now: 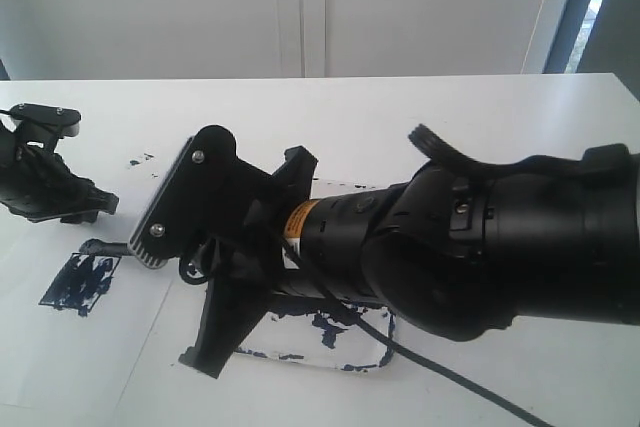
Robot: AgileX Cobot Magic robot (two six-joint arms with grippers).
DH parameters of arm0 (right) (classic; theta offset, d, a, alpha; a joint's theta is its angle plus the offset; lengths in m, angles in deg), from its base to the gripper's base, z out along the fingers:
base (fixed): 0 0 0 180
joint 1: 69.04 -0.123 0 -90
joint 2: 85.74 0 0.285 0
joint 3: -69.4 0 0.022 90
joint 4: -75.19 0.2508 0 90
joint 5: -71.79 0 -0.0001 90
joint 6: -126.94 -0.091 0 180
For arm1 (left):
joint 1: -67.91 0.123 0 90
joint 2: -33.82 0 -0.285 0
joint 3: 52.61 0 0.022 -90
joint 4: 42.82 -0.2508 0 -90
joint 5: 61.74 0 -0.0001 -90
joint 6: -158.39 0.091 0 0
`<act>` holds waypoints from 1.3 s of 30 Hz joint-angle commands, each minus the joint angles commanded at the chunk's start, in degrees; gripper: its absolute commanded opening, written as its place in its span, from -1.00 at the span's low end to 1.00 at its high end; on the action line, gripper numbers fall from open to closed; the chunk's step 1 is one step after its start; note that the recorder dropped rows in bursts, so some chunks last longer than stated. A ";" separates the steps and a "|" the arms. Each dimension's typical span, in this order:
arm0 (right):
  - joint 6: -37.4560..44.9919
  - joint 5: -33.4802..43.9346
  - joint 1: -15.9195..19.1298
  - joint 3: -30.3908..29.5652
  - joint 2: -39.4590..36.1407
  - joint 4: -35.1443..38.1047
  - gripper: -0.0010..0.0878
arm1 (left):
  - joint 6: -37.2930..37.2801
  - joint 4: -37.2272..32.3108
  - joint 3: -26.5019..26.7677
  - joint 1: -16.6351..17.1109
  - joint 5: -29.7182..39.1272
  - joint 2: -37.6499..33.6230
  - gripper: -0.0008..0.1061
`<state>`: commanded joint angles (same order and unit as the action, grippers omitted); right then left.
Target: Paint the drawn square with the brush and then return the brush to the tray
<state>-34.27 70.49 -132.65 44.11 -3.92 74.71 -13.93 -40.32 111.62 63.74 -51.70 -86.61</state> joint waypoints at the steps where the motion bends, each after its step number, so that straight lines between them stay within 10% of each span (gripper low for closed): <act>1: 0.00 0.00 -0.32 0.00 0.00 0.00 -0.98 | 0.00 0.00 0.00 0.00 0.24 0.00 -0.09; 39: -1.05 -2.70 -2.00 0.00 -3.73 0.48 -0.98 | 1.23 3.60 0.00 0.10 4.98 0.00 0.04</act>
<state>-35.32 67.80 -134.65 44.11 -7.64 75.19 -12.70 -36.71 111.62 63.84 -46.73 -86.61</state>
